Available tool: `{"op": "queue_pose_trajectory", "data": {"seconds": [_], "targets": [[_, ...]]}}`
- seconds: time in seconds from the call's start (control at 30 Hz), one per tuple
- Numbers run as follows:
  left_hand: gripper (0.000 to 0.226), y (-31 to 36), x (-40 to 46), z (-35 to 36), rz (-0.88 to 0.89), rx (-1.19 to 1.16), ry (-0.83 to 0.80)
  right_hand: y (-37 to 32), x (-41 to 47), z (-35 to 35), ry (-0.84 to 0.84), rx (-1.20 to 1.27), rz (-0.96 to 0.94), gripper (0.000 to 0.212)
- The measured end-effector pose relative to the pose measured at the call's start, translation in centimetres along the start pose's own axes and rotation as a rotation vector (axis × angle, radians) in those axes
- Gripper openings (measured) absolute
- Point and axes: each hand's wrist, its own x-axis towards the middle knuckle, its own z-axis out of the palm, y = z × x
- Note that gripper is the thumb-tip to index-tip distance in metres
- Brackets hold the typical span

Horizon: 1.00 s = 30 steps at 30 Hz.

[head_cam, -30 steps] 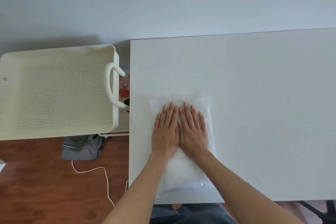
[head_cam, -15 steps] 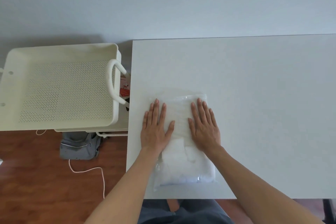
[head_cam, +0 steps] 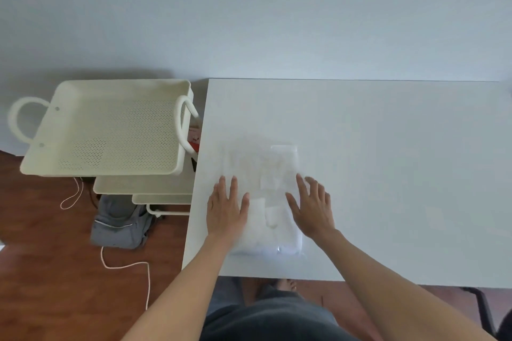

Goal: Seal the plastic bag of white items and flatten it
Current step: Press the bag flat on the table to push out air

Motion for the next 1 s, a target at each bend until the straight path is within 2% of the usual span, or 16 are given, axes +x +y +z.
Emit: {"op": "queue_pose_trajectory", "data": {"seconds": [0.1, 0.17, 0.27, 0.43, 0.73, 1.0], "targets": [[0.066, -0.2, -2.5, 0.6, -0.172, -0.004, 0.008, -0.4, -1.8, 0.4, -0.03, 0.049, 0.024, 0.072], [0.067, -0.6, -3.4, 0.7, -0.215, -0.118, -0.029, -0.7, -2.7, 0.6, -0.097, 0.161, 0.057, 0.077], [0.071, -0.8, -3.8, 0.9, -0.167, -0.288, -0.108, -1.6, -3.7, 0.6, -0.158, 0.228, 0.017, 0.081], [0.073, 0.3, -4.4, 1.2, -0.041, -0.175, -0.08, -3.3, -5.0, 0.8, -0.189, 0.25, -0.011, 0.083], [0.069, 0.9, -4.0, -1.2, 0.02, -0.133, 0.085, -4.8, -4.1, -1.2, -0.059, 0.255, -0.056, 0.08], [0.059, 1.7, 0.3, -9.1, 0.106, -0.214, 0.329, -9.0, 0.9, -6.6, 0.142, 0.312, -0.115, 0.079]]}}
